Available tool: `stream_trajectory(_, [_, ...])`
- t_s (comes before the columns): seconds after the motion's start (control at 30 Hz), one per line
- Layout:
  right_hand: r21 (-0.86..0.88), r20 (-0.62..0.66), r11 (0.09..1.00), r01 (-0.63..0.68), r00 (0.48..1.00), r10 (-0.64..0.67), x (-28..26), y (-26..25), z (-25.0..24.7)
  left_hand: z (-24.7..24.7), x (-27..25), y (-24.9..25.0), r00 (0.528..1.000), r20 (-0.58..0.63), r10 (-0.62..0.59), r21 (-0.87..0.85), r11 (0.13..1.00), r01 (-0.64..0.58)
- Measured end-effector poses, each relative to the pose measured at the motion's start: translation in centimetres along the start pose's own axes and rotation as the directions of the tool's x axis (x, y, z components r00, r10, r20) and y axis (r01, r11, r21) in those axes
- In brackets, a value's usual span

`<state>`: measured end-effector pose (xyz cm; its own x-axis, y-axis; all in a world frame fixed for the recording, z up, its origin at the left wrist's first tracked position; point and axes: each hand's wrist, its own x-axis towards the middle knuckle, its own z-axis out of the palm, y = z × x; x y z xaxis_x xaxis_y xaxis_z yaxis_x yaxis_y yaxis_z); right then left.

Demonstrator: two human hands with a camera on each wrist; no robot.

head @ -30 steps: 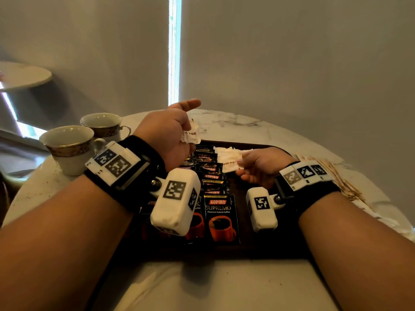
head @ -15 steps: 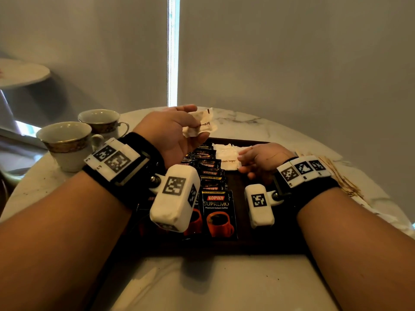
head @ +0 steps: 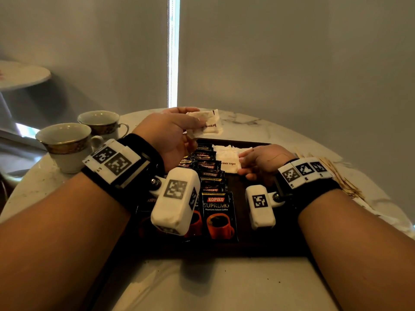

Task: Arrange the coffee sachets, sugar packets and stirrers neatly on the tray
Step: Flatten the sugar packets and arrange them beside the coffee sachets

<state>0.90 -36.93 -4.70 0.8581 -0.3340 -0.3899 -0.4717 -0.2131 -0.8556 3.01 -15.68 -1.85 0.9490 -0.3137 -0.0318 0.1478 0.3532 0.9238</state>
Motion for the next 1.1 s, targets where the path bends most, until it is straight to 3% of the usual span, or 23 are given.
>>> stream_trajectory(0.23, [0.035,-0.002,0.999,-0.020,1.000,0.020,-0.1,0.1,-0.1,0.0,-0.2,0.0,0.998,0.067,0.012,-0.006,1.000,-0.012])
stream_trajectory(0.5, [0.064,-0.032,0.998,-0.016,0.999,0.018,-0.2,0.0,-0.1,0.0,-0.2,-0.1,0.998,0.061,0.022,-0.033,0.999,-0.020])
stream_trajectory(0.77, [0.315,-0.082,0.922,0.226,0.974,-0.211,-1.0,-1.0,-0.6,0.2,-0.5,0.1,0.997,0.073,0.014,-0.023,1.000,-0.012])
stream_trajectory(0.97, [0.403,0.024,0.796,0.452,0.864,-0.503,-4.0,-2.4,0.6,0.2,-0.5,0.1,0.996,0.085,0.026,0.023,0.999,-0.028])
stream_trajectory(1.1, [0.359,0.014,0.787,0.502,0.840,-0.542,-4.3,-2.4,1.3,0.2,-0.5,0.0,0.996,0.081,0.027,0.029,0.999,-0.030])
